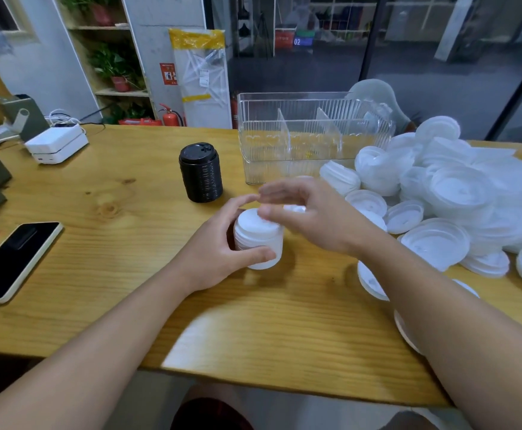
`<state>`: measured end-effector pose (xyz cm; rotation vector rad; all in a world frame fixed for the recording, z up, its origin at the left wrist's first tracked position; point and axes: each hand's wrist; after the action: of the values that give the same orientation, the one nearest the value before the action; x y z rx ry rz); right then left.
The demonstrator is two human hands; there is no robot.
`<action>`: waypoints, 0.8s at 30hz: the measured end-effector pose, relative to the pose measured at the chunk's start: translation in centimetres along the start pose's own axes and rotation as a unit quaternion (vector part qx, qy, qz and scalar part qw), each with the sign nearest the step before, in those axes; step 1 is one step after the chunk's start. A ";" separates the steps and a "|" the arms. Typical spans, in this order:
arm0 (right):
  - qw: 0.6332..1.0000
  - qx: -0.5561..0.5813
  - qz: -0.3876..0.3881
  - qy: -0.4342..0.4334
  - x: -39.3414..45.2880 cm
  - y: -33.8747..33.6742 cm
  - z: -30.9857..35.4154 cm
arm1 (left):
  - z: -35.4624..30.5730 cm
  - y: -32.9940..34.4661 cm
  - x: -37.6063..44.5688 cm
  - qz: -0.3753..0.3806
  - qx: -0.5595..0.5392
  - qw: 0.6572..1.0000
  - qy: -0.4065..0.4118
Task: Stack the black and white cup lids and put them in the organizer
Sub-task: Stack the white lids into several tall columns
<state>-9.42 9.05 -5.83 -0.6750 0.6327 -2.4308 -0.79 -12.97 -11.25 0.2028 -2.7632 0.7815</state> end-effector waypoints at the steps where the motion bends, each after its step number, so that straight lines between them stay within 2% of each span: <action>1: 1.000 0.019 -0.025 0.000 0.5 -0.1 0.4 | -0.1 0.0 -0.1 0.001 -0.001 1.000 -0.002; 5: 0.991 0.071 -0.111 -0.009 2.7 -0.9 1.0 | -0.9 0.3 -0.7 0.004 0.019 1.000 -0.010; 10: 0.988 0.082 -0.130 -0.012 1.2 -3.2 2.6 | -3.2 2.1 -3.4 0.018 0.032 0.999 -0.010; 16: 0.990 -0.006 -0.139 -0.010 -7.8 -5.8 1.8 | -6.4 6.0 -7.2 0.024 0.024 0.999 0.009; 24: 0.982 -0.094 -0.143 0.076 -18.7 -8.5 0.2 | -9.6 10.0 -8.8 0.012 0.021 1.000 0.018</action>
<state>1.27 26.56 -7.04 -0.7004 0.8905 -2.7310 7.65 1.09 -10.88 0.1623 -2.7216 0.8400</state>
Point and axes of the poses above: each hand's wrist, its own x-axis towards the middle knuckle, its own y-axis out of the palm, z = x × y, and after that the axes turned 6 degrees about -z, right-handed
